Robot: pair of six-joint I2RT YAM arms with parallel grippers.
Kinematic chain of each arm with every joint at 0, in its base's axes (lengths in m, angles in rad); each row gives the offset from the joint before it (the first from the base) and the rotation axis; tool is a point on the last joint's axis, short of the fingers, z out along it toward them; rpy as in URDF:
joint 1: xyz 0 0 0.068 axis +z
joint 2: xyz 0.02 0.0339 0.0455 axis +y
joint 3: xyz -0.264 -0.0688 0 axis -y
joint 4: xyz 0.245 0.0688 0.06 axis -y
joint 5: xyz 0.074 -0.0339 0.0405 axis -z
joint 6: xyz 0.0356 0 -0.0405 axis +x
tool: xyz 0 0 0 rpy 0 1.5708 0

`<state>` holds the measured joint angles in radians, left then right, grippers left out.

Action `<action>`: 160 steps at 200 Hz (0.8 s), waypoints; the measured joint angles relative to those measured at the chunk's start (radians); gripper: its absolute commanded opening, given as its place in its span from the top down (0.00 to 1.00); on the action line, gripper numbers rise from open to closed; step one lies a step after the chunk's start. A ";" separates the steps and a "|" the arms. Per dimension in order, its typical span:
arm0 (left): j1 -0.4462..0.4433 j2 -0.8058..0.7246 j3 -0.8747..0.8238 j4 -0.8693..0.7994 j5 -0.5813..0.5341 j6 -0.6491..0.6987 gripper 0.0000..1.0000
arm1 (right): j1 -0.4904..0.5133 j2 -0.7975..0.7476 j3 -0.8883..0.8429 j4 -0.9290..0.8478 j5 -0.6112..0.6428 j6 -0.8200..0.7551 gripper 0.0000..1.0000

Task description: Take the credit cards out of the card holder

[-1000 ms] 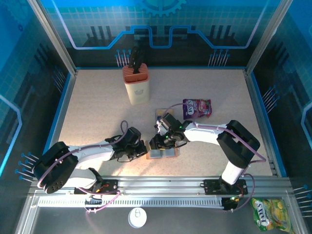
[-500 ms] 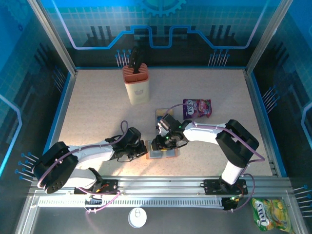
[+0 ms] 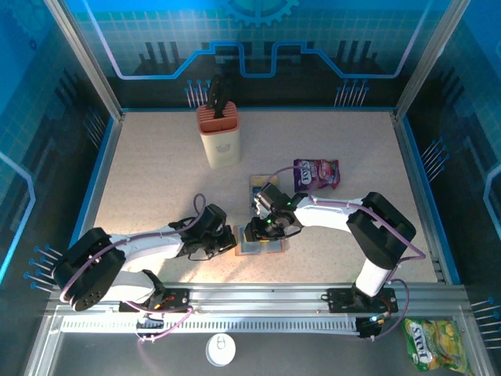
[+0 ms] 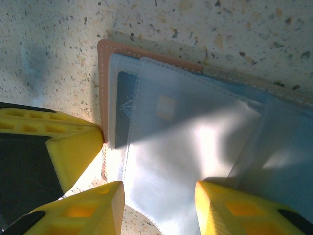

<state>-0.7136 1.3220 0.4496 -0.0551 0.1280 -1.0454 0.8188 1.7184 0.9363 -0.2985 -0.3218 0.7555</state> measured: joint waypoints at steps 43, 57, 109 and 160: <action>0.000 -0.018 0.010 -0.043 -0.016 0.005 0.98 | -0.004 -0.011 -0.032 0.045 -0.010 0.003 0.57; 0.000 -0.032 0.024 -0.053 -0.019 0.006 0.97 | -0.008 -0.016 -0.052 0.074 -0.023 0.005 0.58; 0.000 -0.044 0.081 -0.040 -0.011 0.005 0.91 | -0.027 -0.034 -0.110 0.156 -0.067 0.012 0.58; 0.000 0.000 0.084 0.009 0.027 -0.003 0.88 | -0.065 -0.047 -0.180 0.259 -0.134 0.027 0.60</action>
<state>-0.7139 1.3220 0.5331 -0.0463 0.1547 -1.0485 0.7536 1.6718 0.7559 -0.0391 -0.4553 0.7830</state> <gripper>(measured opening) 0.107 0.408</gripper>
